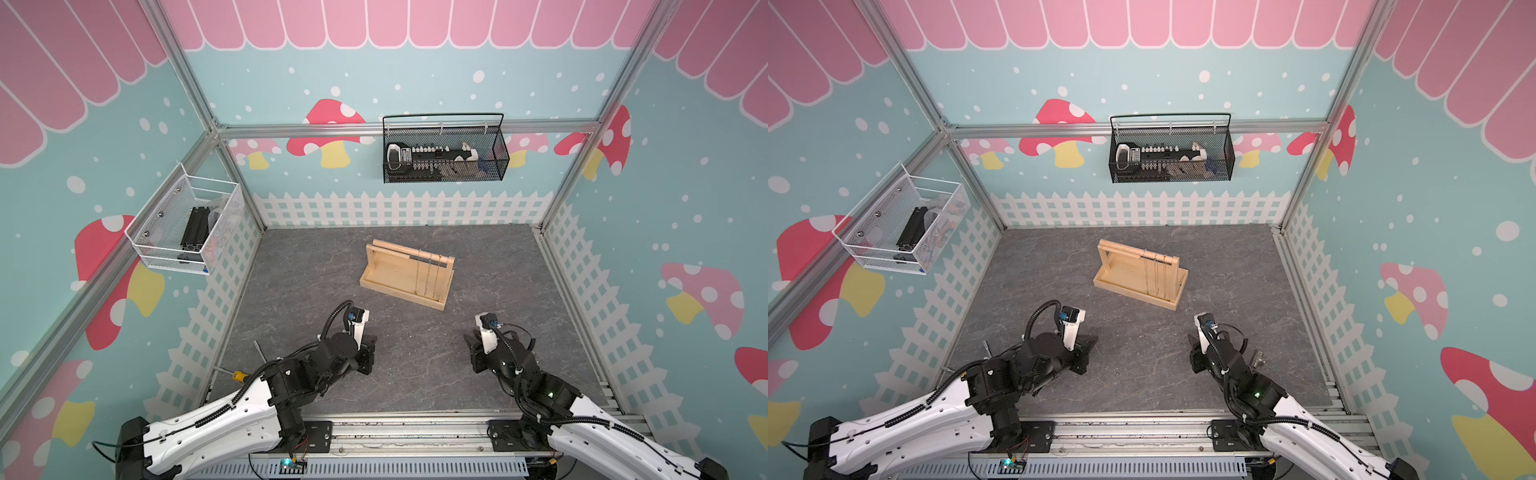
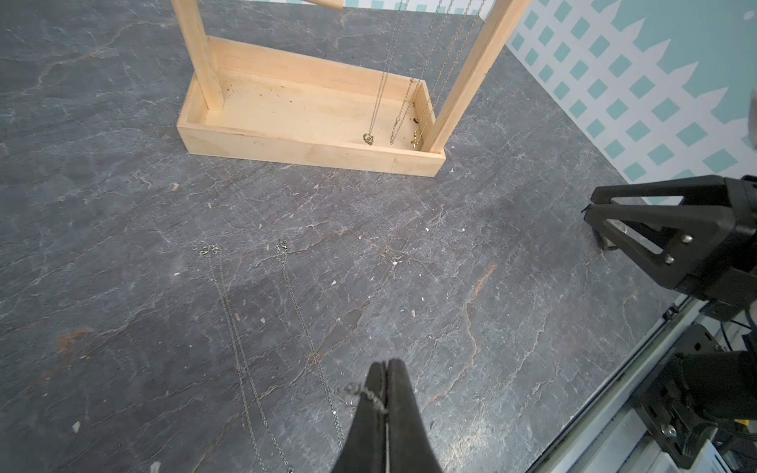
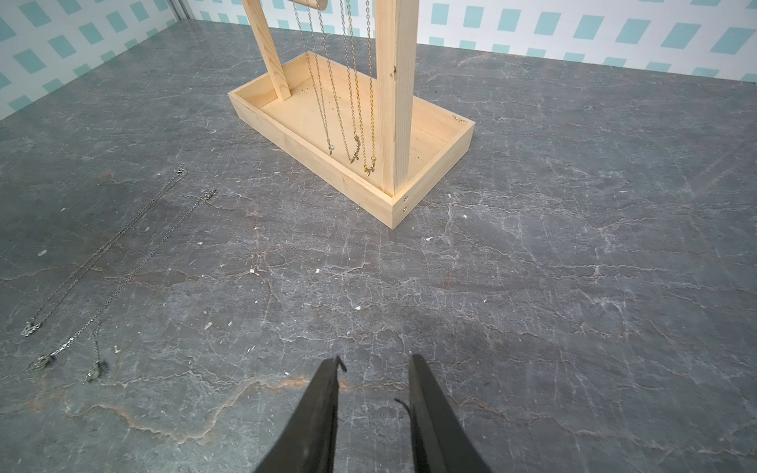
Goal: Take the necklace off the jewelry display stand
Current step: Place the necklace at the center of the board.
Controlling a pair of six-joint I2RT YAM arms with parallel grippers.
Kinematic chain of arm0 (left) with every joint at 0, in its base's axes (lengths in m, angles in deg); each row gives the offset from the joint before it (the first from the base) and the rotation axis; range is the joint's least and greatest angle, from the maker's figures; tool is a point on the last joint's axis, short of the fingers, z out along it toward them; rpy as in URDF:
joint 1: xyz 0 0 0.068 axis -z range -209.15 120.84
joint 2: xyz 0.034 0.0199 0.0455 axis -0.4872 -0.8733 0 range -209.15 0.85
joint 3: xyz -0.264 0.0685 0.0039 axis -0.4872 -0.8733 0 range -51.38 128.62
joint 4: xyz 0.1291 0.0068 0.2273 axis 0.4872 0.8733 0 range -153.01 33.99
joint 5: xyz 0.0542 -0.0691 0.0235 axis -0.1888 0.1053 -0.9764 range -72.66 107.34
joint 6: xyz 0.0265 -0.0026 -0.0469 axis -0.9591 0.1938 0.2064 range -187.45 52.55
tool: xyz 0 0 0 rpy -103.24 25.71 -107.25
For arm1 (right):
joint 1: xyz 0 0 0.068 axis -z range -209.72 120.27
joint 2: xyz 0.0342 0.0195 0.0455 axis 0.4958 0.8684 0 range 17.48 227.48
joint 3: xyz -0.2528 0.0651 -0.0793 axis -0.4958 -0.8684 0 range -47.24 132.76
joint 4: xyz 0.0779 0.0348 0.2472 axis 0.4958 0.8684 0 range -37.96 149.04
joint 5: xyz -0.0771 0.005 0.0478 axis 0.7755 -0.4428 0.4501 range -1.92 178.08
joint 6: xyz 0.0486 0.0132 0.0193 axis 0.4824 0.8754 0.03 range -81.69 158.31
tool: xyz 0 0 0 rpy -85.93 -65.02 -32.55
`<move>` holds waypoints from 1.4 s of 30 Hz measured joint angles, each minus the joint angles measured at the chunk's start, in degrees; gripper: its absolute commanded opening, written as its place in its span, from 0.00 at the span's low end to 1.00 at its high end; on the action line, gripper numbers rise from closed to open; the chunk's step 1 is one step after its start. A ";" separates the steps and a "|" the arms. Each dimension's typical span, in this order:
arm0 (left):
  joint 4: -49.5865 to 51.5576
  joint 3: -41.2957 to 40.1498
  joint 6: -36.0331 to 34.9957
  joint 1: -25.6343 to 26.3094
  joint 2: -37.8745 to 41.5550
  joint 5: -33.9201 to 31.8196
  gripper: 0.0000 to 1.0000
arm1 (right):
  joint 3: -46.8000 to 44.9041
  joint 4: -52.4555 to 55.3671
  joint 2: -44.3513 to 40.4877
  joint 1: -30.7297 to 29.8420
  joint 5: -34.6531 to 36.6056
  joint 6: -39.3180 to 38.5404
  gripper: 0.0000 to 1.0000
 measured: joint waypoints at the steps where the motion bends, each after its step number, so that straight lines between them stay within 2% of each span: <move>1: -0.50 0.07 -0.13 0.00 -0.85 0.22 0.00 | 0.00 0.00 -0.07 0.00 0.00 0.00 0.31; 12: -5.88 5.90 -3.21 -0.42 -15.45 0.35 0.00 | -0.07 0.00 -0.24 0.00 -0.17 0.02 0.31; 29: -15.39 12.81 -6.45 -8.00 -36.63 0.87 0.00 | -0.37 -0.02 -0.46 0.00 -0.37 0.00 0.31; 42: -17.62 17.66 -7.76 -11.34 -47.28 -0.44 0.00 | -0.37 -0.02 -0.42 0.00 -0.44 -0.02 0.31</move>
